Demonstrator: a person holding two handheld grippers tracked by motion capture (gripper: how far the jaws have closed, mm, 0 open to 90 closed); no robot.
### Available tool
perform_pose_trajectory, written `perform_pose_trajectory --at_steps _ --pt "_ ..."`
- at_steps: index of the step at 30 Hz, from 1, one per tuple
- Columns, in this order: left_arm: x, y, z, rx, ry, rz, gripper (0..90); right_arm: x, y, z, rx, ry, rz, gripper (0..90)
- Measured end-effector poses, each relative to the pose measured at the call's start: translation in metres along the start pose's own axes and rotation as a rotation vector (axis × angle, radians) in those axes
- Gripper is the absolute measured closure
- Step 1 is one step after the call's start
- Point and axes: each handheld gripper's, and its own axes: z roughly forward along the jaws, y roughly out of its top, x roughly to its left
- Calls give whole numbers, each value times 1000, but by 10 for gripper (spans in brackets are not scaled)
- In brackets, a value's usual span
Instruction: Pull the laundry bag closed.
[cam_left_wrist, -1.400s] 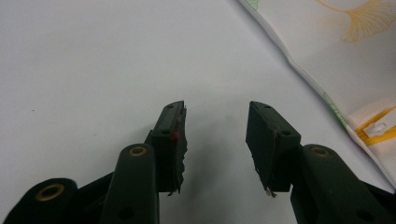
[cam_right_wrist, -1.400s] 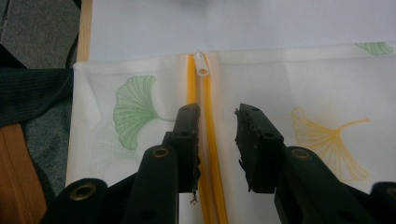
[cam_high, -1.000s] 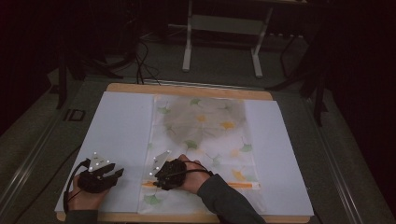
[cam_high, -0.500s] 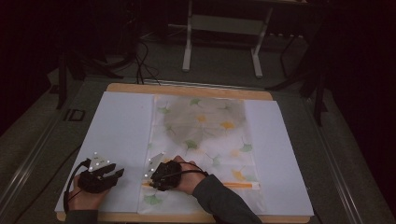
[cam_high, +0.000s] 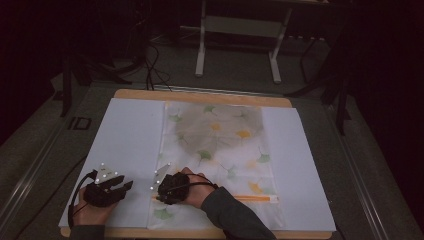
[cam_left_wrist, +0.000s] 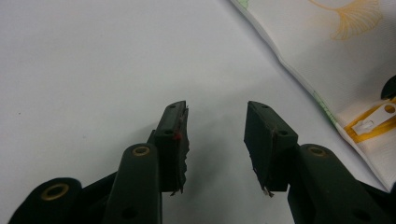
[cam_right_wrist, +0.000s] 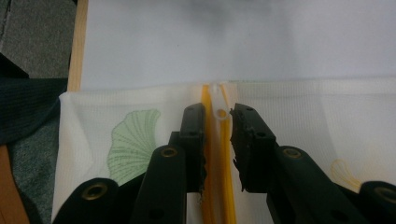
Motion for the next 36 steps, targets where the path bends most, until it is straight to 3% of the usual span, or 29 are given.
perform_pose_trajectory --at_steps 14,36 --pt "0 0 0 3 -4 5 593 -4 2 8 5 23 20 739" --pt "-2 1 1 11 -13 13 593 -5 7 13 62 48 24 836"
